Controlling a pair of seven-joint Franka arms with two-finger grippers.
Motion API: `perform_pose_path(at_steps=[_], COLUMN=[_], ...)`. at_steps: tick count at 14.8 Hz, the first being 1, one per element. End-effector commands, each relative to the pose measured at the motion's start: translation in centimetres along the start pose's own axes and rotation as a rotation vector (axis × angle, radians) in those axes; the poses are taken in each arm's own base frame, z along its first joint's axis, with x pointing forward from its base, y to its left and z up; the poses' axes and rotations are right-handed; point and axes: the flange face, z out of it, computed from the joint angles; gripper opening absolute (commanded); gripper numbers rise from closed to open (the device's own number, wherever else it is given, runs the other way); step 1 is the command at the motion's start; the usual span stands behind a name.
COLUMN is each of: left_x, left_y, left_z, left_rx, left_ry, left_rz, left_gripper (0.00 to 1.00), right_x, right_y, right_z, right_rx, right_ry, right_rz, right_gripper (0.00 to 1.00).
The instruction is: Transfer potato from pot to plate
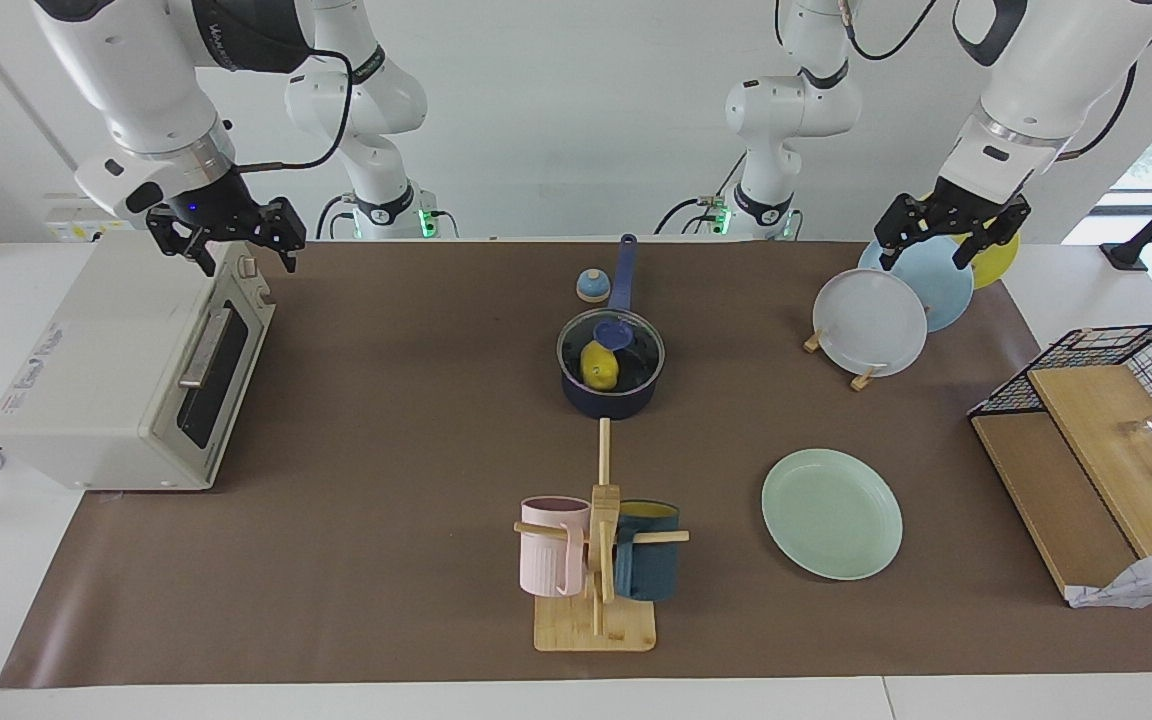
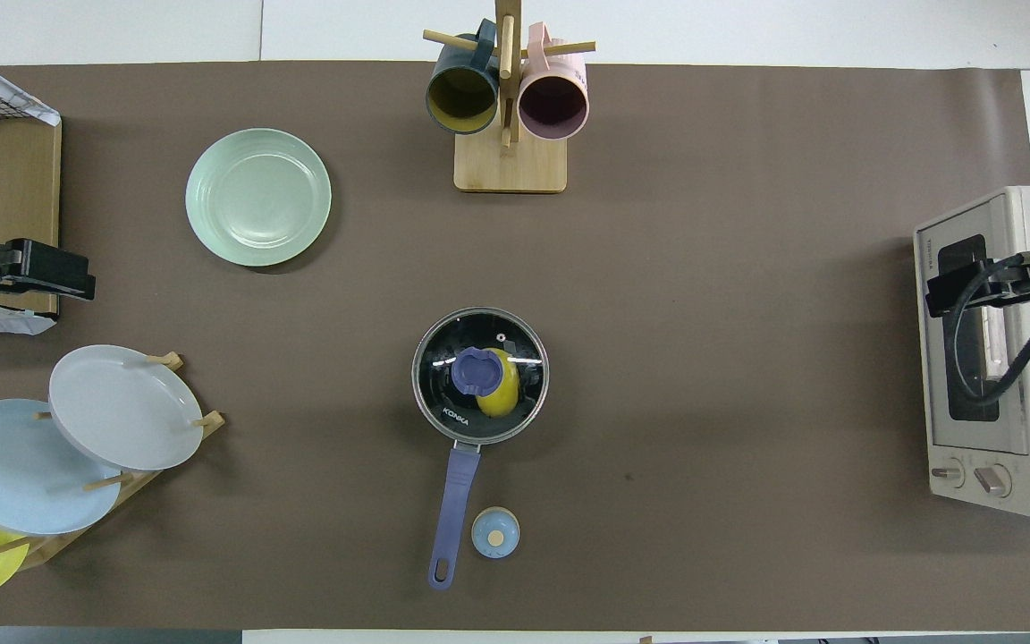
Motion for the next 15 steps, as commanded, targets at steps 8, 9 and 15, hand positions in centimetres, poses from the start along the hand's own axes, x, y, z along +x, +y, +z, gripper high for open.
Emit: perform_pose_path(at_steps=[8, 9, 15], left_x=[-0.7, -0.7, -0.7], left_y=[-0.2, -0.1, -0.2], left_z=[0.0, 0.0, -0.1], left_rx=[0.018, 0.016, 0.018], left_ry=[-0.008, -0.008, -0.006], left_rz=[-0.004, -0.004, -0.006], left_gripper=[1.00, 1.00, 1.00], right_x=[-0.4, -0.3, 1.3], right_y=[-0.2, -0.7, -9.8], right_z=[0.0, -0.1, -1.3], right_rx=[0.045, 0.044, 0.042], right_ry=[0.049, 0.053, 0.094], right_rz=[-0.011, -0.020, -0.039], right_gripper=[1.00, 1.00, 1.00])
